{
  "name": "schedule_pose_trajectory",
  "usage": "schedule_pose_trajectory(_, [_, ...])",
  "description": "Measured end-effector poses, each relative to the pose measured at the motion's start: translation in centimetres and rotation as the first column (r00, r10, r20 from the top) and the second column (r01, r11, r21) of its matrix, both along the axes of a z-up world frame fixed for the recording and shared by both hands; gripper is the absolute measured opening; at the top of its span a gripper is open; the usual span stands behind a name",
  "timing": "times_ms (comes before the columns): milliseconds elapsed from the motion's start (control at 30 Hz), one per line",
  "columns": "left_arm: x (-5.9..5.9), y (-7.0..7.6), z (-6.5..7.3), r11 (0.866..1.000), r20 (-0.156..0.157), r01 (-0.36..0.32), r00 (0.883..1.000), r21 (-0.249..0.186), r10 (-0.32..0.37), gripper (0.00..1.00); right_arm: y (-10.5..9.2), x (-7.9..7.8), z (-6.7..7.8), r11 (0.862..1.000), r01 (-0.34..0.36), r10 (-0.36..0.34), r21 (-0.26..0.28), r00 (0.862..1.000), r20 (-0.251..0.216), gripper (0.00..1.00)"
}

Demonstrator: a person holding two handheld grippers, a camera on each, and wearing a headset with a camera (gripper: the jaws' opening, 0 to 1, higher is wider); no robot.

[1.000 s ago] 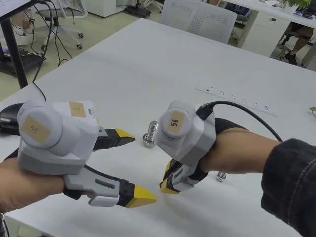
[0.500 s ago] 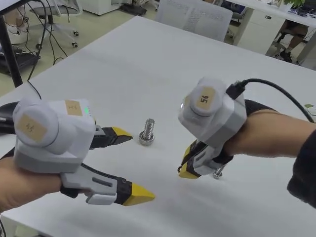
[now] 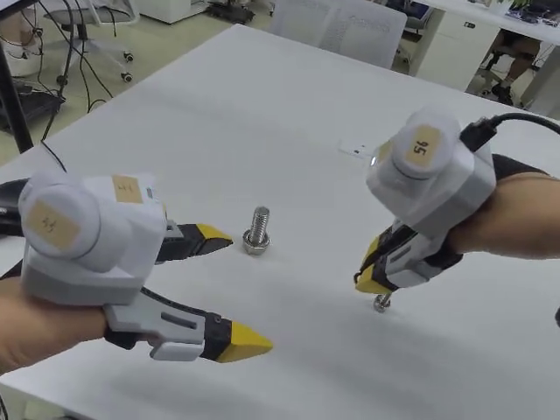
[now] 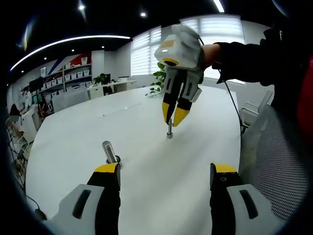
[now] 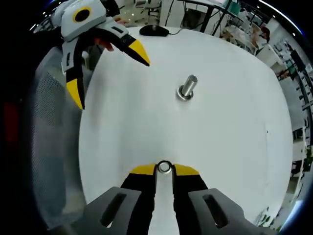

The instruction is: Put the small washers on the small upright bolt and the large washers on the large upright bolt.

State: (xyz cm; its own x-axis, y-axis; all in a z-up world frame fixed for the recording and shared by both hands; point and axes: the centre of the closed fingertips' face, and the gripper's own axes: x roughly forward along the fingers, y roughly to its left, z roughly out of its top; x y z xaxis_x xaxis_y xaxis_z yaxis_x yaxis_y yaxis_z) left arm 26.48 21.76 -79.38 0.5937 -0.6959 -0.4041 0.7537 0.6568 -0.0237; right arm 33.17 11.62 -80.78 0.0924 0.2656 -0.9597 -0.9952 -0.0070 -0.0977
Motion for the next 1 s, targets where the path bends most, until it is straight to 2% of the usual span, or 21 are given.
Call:
schedule_pose_trajectory(333, [0.0,0.1,-0.1,1.000,-0.003,-0.001,1.000,0.002,0.001,0.74,-1.9,1.7,1.1,0.998,0.056,-0.056,0.005,0.998,0.025,0.13])
schedule_pose_trajectory(667, [0.0,0.0,-0.4,1.000,-0.010,0.000,1.000,0.005,0.000,0.74,-3.7,3.0,0.4,0.996,0.092,-0.091,-0.019,0.995,0.027,0.13])
schedule_pose_trajectory(1000, [0.2,0.0,-0.5,1.000,-0.015,-0.002,1.000,0.006,0.002,0.74,-3.8,3.1,-0.3,0.996,0.088,-0.088,-0.024,0.996,0.011,0.13])
